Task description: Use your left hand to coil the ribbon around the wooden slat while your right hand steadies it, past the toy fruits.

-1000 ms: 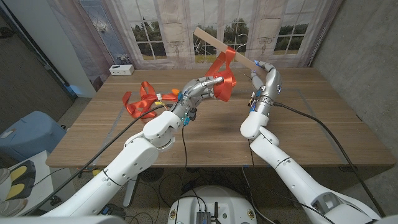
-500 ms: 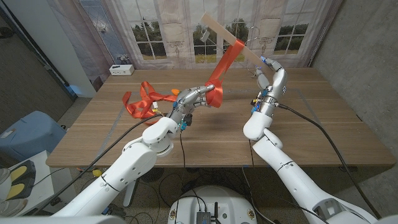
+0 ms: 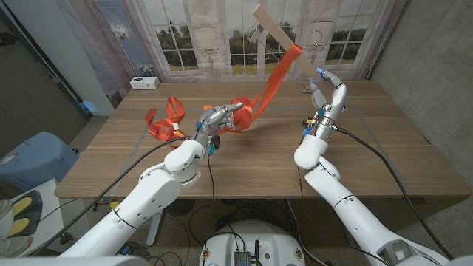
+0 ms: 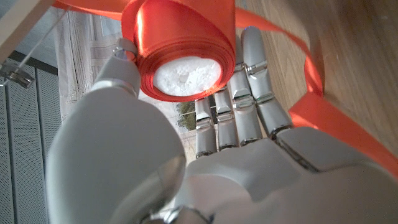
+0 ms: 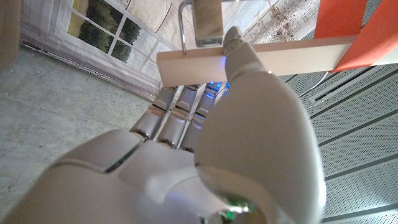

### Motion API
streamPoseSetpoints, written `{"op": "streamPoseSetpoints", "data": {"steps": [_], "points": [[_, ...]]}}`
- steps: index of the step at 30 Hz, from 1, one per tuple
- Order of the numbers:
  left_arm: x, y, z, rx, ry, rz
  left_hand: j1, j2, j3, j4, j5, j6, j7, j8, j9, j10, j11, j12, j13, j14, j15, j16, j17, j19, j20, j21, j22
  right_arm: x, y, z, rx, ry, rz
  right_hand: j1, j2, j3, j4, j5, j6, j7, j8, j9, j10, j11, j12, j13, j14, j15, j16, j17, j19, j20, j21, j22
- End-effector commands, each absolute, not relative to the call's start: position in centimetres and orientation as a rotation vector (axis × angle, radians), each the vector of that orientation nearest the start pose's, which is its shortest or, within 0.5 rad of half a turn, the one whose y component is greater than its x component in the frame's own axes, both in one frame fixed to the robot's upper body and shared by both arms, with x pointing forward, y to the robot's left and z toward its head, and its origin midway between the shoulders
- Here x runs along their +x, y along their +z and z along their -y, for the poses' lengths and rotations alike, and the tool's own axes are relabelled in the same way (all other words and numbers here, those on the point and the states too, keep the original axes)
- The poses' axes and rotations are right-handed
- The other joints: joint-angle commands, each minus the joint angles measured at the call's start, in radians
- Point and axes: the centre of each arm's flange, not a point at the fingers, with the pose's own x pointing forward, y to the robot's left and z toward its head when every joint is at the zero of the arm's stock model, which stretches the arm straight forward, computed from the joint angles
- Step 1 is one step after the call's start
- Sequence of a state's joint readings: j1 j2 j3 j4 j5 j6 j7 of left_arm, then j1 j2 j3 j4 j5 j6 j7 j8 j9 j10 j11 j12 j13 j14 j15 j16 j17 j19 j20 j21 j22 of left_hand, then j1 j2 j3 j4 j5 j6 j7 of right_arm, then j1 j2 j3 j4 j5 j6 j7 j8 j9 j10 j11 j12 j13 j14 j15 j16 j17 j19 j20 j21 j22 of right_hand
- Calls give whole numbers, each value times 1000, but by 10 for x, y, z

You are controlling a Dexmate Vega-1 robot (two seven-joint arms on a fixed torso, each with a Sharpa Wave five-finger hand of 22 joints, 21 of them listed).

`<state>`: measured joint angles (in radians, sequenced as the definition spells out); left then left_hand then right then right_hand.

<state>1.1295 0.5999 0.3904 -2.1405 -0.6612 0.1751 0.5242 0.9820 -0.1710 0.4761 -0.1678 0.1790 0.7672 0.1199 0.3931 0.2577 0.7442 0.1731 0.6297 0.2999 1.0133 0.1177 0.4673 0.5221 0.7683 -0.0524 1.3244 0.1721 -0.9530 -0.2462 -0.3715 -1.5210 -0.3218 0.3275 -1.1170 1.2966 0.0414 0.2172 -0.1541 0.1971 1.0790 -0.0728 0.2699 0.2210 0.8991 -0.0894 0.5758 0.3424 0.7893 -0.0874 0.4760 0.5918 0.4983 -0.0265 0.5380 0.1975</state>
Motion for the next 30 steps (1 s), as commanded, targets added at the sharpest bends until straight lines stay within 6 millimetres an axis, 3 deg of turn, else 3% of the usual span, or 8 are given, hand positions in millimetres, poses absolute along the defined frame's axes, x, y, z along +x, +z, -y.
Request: {"op": "streamPoseSetpoints", "data": {"steps": [1,14,30], "points": [[497,12,-211,-33,53,563,257,264,143,-4,7,177,1,8,225,214,-208,4,338,293,-342,-5,3,-7,-113,5,3,545,-15,224,-104,-678,1119,105,112,3,6,3,5,4,5,2,73,13,30,11,11,-145,-7,3,1,-1,8,5],[501,52,-238,24,165,610,256,263,144,-4,7,182,1,4,224,215,-210,3,342,295,-342,-8,7,-7,-113,6,3,534,-20,209,-271,-613,1181,104,113,-1,8,4,2,-4,4,3,90,3,41,12,15,-146,-13,9,1,-3,20,7],[505,99,-262,35,177,615,253,263,144,-3,6,181,-1,-2,228,213,-210,-2,344,292,-341,-16,7,-15,-108,6,3,530,-28,199,-390,-615,1202,104,112,-3,8,4,5,-8,4,4,89,-2,43,9,18,-147,-20,11,-1,-5,29,7]]}}
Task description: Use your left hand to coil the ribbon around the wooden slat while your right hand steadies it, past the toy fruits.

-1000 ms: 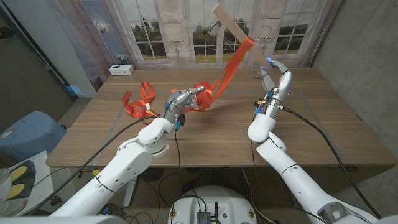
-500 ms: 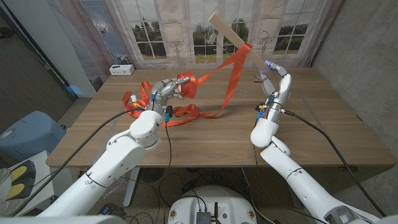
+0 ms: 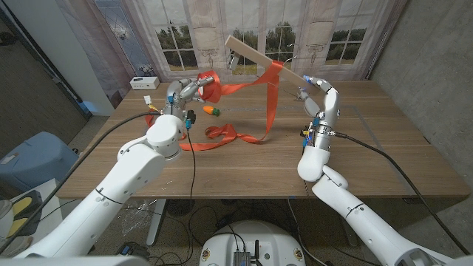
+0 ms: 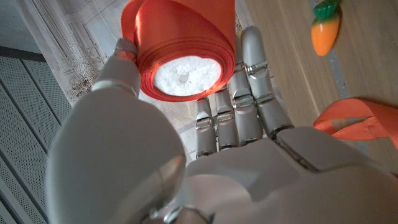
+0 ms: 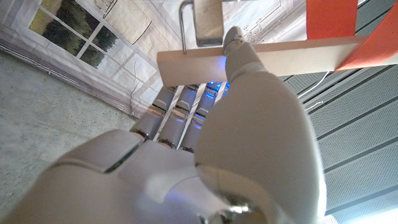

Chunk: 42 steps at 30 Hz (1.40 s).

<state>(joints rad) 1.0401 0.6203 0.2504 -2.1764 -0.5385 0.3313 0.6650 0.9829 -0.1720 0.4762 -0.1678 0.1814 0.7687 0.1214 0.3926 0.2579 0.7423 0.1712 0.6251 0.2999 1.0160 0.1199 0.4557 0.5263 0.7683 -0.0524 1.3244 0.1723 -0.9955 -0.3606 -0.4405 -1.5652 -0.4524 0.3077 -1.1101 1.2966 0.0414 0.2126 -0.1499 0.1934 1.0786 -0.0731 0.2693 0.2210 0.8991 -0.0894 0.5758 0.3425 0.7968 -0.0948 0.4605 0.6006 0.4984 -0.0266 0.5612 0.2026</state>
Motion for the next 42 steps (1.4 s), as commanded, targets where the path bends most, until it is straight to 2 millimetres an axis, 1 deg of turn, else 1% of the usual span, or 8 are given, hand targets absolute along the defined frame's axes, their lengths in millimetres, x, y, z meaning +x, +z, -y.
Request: {"op": "streamPoseSetpoints", "data": {"steps": [1,14,20,25,29,33,38,42], "points": [[505,102,-264,34,177,615,252,264,144,-3,4,179,-3,-1,228,215,-208,3,344,289,-343,-5,3,-15,-108,6,3,530,-29,199,-394,-613,1204,104,112,2,4,8,6,-7,5,4,88,-3,42,9,10,-140,-5,3,-1,-5,6,2],[496,153,-285,65,155,587,249,265,143,-2,4,181,-4,-6,229,220,-210,-3,341,289,-343,-11,3,-16,-106,8,2,529,-32,188,-472,-595,1222,103,111,-1,4,9,5,-11,4,4,88,-7,45,9,14,-141,-11,5,-3,-7,14,2],[492,179,-284,76,106,573,248,265,143,-2,4,181,-4,-9,229,219,-215,-4,342,288,-342,-14,4,-16,-105,8,2,528,-35,181,-533,-585,1226,103,111,-1,5,9,5,-11,4,4,88,-7,45,7,15,-141,-14,5,-4,-7,17,2],[485,202,-280,125,107,576,248,265,143,-2,4,181,-3,-11,230,218,-211,-6,343,287,-342,-16,6,-17,-104,8,2,530,-38,178,-556,-581,1222,103,110,-2,5,10,6,-12,5,5,88,-7,45,5,16,-141,-17,6,-5,-7,21,2],[476,221,-276,167,112,585,247,265,142,-2,4,182,-6,-11,230,219,-214,-8,341,287,-342,-17,6,-17,-104,8,2,529,-42,175,-577,-581,1220,103,110,-3,5,10,7,-13,5,5,88,-7,46,5,18,-141,-18,7,-5,-8,23,2],[469,240,-266,211,103,598,246,265,142,-2,4,184,-6,-12,231,217,-216,-10,342,286,-342,-18,6,-18,-104,8,2,530,-44,171,-617,-579,1214,103,110,-4,5,10,8,-13,5,5,87,-9,47,6,19,-141,-20,7,-6,-8,26,2],[458,260,-247,281,85,633,246,265,142,-2,4,183,-7,-15,231,218,-216,-10,343,286,-342,-19,8,-20,-103,8,2,531,-47,164,-663,-572,1217,103,109,-5,5,10,8,-14,5,5,87,-11,47,5,21,-141,-23,8,-7,-8,29,2],[450,272,-230,320,52,667,245,265,142,-2,4,183,-7,-16,232,220,-217,-12,341,284,-342,-21,9,-21,-103,8,2,531,-50,161,-681,-562,1212,102,110,-5,5,10,9,-14,5,5,86,-11,47,5,22,-141,-24,8,-8,-8,31,2]]}}
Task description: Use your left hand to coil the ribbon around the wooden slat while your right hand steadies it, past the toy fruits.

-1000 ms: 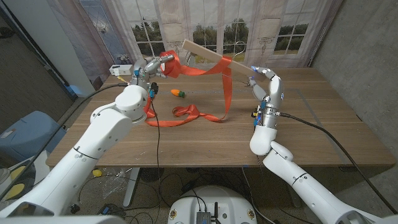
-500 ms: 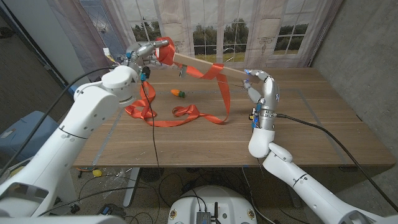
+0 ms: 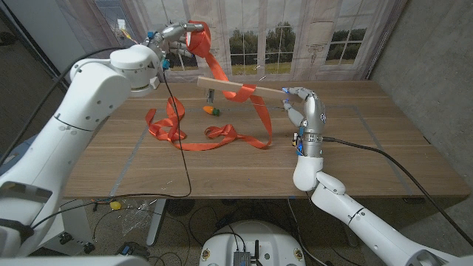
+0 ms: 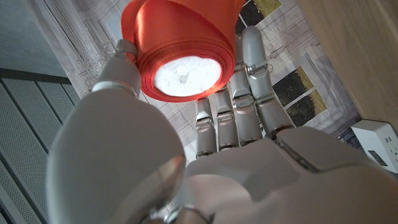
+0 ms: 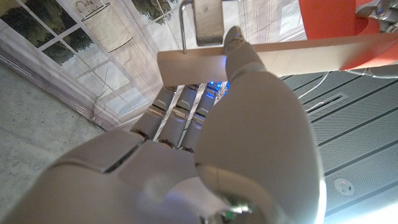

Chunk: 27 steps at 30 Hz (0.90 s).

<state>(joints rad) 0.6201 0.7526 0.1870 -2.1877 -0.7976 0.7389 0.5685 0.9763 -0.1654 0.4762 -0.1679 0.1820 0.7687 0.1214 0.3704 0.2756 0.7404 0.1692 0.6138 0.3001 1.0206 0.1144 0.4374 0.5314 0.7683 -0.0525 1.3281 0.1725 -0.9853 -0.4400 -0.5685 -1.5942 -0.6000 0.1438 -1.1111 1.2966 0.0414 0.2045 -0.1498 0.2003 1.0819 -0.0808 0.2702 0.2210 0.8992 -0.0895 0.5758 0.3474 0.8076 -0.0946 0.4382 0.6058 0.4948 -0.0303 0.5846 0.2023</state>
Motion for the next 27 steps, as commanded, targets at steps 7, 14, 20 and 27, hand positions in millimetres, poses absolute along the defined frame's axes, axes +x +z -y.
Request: {"op": "streamPoseSetpoints", "data": {"steps": [7,14,20,27], "points": [[433,279,-198,388,-42,728,249,259,141,-1,3,185,-10,3,214,220,-217,-4,343,279,-336,-6,5,-22,-103,4,2,535,-50,156,-729,-560,1177,102,109,2,5,4,6,-8,5,5,86,-11,48,-1,13,-142,-5,4,-6,-5,11,2],[416,278,-171,451,-144,796,248,260,140,-1,3,184,-11,1,216,223,-217,-6,341,278,-337,-8,8,-25,-103,4,2,543,-48,150,-782,-559,1121,102,109,1,5,4,6,-9,5,5,86,-10,49,-1,14,-142,-8,5,-7,-6,15,1],[404,270,-149,482,-257,834,247,259,140,-2,3,186,-12,-2,215,223,-216,-7,344,279,-338,-10,8,-25,-104,4,2,551,-46,149,-802,-561,1070,103,109,1,5,4,6,-9,4,6,85,-12,49,-1,15,-142,-10,5,-9,-6,17,1],[385,258,-125,519,-406,884,247,259,139,-3,3,187,-13,-4,216,223,-218,-9,345,280,-338,-12,10,-24,-105,5,1,561,-43,147,-816,-564,1030,102,109,0,5,4,4,-9,4,6,84,-12,49,-1,16,-142,-12,6,-10,-6,20,1]]}}
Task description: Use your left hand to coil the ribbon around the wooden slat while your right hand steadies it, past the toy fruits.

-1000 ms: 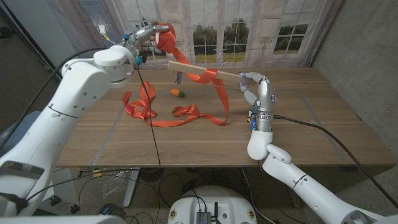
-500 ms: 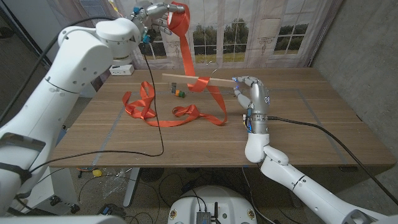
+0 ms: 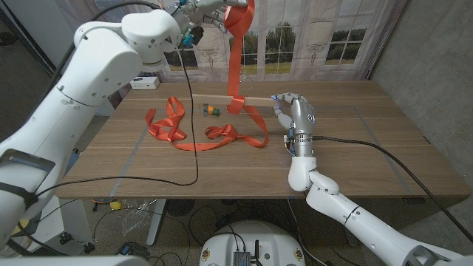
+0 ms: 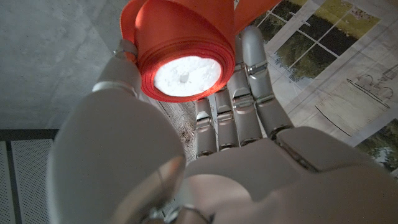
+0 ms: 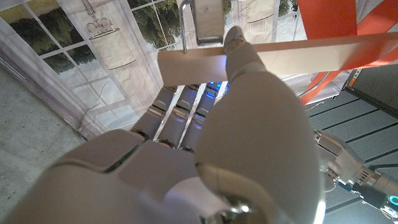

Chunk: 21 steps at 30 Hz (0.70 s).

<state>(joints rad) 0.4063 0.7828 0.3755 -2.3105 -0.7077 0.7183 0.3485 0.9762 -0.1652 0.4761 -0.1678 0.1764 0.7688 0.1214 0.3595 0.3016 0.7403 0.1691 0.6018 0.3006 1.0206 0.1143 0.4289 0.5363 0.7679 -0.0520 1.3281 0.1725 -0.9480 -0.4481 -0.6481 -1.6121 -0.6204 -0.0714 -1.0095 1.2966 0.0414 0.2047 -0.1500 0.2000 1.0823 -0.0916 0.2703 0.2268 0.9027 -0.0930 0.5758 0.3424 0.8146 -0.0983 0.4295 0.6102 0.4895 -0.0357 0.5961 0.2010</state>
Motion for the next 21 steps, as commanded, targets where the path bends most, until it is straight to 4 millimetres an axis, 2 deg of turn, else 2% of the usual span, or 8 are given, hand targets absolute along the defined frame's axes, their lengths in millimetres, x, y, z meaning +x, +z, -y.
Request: {"op": "streamPoseSetpoints", "data": {"steps": [1,10,16,21], "points": [[383,256,-121,522,-434,887,247,259,140,-3,9,187,-12,7,191,224,-220,4,346,279,-338,-3,5,-23,-105,5,1,562,-43,147,-817,-567,1025,102,109,0,5,5,3,2,3,0,81,-8,49,4,9,-138,-4,2,-6,-1,9,2],[370,221,-88,601,-667,860,247,259,139,-3,9,187,-11,5,195,224,-219,1,346,283,-338,-5,6,-24,-105,4,1,573,-34,149,-799,-600,990,102,110,-1,6,5,3,3,3,0,80,-8,50,4,9,-138,-8,3,-7,2,13,2],[369,199,-77,628,-751,809,246,259,139,-3,9,188,-12,4,196,225,-216,-1,346,283,-338,-7,6,-24,-104,4,1,576,-27,151,-773,-628,986,102,110,-1,6,5,4,5,4,0,80,-8,51,5,10,-138,-10,4,-8,4,16,2],[370,184,-76,635,-769,781,246,259,139,-3,9,187,-12,1,196,225,-216,-2,347,284,-337,-8,7,-24,-105,4,1,578,-23,153,-747,-667,979,103,110,-1,5,5,4,5,4,1,80,-6,51,4,10,-137,-13,5,-9,4,19,2]]}}
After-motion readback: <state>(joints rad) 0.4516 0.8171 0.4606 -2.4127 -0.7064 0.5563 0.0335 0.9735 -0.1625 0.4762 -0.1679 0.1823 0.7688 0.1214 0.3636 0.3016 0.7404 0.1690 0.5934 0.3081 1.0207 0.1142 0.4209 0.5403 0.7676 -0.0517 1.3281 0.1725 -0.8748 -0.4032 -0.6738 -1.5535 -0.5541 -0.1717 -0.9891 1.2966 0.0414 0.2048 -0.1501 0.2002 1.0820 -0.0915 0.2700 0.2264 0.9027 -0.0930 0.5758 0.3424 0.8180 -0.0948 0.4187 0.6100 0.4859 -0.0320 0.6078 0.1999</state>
